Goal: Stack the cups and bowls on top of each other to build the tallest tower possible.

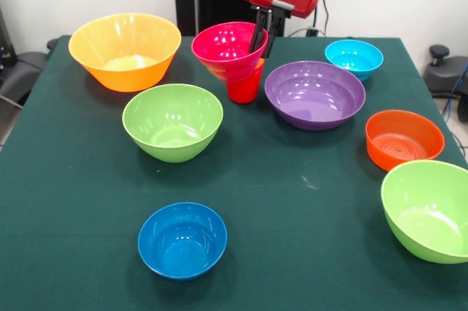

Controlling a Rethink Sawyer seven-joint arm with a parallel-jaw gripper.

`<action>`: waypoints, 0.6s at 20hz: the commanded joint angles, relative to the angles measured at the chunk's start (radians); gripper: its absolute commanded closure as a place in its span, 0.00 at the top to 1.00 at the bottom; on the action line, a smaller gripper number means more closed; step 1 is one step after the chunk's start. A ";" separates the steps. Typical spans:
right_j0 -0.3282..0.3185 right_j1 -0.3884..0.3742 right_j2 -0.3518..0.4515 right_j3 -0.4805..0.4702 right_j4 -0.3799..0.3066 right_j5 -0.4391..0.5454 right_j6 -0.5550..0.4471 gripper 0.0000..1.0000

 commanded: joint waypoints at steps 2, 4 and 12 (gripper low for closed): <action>0.024 0.020 0.051 -0.024 -0.037 0.182 0.046 0.00; 0.029 0.022 0.048 -0.029 -0.037 0.187 0.049 0.00; 0.071 0.032 0.029 -0.064 -0.027 0.257 0.059 0.00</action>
